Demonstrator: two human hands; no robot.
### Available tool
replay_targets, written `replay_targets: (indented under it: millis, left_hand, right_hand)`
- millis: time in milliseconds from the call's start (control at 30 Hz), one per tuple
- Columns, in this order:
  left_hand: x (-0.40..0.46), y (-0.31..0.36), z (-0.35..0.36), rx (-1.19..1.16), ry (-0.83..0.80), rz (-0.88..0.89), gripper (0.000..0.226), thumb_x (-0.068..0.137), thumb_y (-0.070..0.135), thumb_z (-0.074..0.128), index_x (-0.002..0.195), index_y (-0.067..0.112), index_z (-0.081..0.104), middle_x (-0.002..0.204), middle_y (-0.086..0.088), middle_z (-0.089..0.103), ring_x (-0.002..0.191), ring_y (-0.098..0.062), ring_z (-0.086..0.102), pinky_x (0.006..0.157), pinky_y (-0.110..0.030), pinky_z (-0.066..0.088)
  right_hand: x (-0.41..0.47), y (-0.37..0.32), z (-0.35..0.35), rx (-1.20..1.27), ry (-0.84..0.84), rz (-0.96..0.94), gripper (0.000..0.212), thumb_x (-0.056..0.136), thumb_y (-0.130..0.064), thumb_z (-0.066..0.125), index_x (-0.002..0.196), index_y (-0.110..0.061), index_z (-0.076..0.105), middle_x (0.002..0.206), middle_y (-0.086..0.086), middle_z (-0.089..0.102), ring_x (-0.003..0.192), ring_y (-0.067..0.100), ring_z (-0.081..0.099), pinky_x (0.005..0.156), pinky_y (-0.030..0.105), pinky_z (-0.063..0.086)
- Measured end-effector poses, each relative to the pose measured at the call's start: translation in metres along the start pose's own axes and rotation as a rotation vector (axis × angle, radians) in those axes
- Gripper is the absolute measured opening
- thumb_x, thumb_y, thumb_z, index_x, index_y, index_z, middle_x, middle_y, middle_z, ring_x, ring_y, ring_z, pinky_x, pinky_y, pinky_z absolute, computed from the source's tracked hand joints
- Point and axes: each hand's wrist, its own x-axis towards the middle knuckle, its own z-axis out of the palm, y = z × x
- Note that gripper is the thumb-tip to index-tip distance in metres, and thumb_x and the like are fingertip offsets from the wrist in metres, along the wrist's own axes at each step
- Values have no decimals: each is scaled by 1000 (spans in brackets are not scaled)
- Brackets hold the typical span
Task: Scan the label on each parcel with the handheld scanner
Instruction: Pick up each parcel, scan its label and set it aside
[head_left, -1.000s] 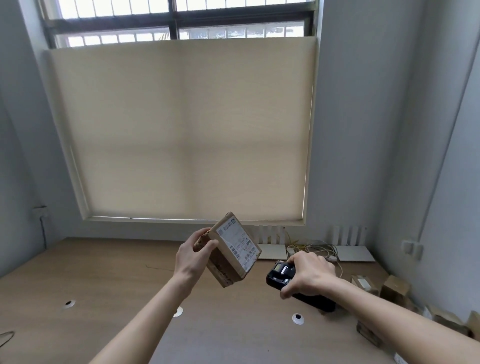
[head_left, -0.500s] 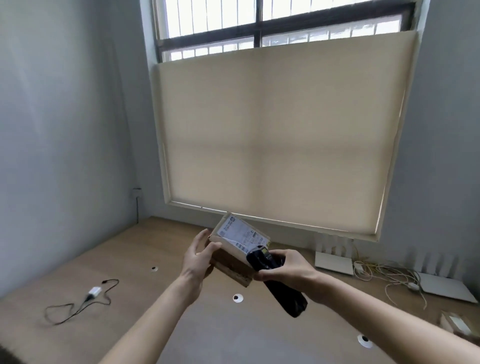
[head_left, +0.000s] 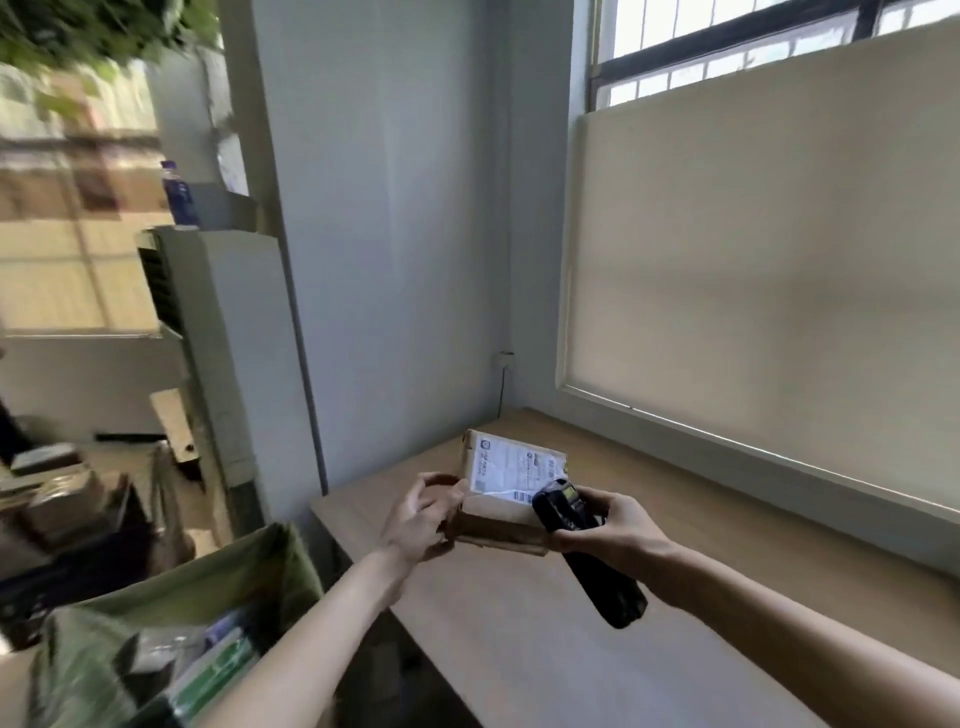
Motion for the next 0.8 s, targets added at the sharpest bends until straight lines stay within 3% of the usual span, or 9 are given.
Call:
replay_targets:
  millis: [133,200,267,333,400,467,600,700,800]
  left_hand:
    - [-13,-12,-113,88,40,30,83,53,65,89,123,68,43,121,7,53,108,-18,57,76,-33,53]
    - [-23,-22,-165,131,50,25,100,52,55,93,137,62,39,135,5,51,120,-21,55,90,-40,55]
    - [-34,-34,-211,139,66,28,103,48,45,97,137,56,45,138,5,56,123,-19,58,101,-46,53]
    - [-45,-45,-253,96,140,13,95,44,39,98,126,53,52,133,6,60,118,-18,61,95,-46,57]
    - [-56,-56,-288,76,237,-10,92,41,46,96,119,54,49,123,16,58,109,-12,62,80,-31,59]
    - [-61,-71,-319,65,347,-25,103,38,56,93,127,50,42,120,19,54,106,-4,57,77,-24,53]
    - [-59,-100,-369,16,512,-73,115,40,53,94,139,43,38,134,2,54,121,-26,57,100,-53,51]
    - [-42,-119,-397,-47,556,-113,102,49,53,92,134,41,37,129,1,60,116,-29,62,100,-55,51]
    - [-12,-141,-426,-77,613,-169,57,76,52,81,120,40,48,119,-5,67,104,-27,69,76,-43,60]
  right_hand:
    - [33,-39,98,5,-87,-54,52,51,-47,84,102,-40,79,82,-15,76,70,0,66,71,16,52]
    - [48,-57,146,1,-155,-72,53,48,-50,87,100,-40,79,82,-14,76,70,0,66,68,13,51]
    - [61,-74,193,-26,-227,-88,51,54,-48,94,103,-41,79,85,-15,76,74,1,69,69,14,51]
    - [73,-88,239,-25,-290,-101,51,52,-50,94,100,-44,79,83,-17,77,71,-2,70,65,11,50]
    - [84,-97,285,-16,-342,-112,53,50,-50,95,100,-48,77,83,-22,77,70,-7,71,62,7,50]
    - [94,-101,330,-25,-375,-133,66,44,-56,93,107,-46,74,87,-24,77,76,-7,72,68,9,54]
    - [117,-104,412,11,-489,-85,82,40,-57,93,118,-41,72,97,-13,80,86,7,77,88,33,63]
    - [144,-102,462,9,-521,-134,88,39,-60,92,122,-42,72,97,-18,79,85,1,75,89,29,62]
    - [182,-95,505,7,-543,-134,89,42,-57,92,127,-38,70,98,-19,78,84,-1,75,86,26,61]
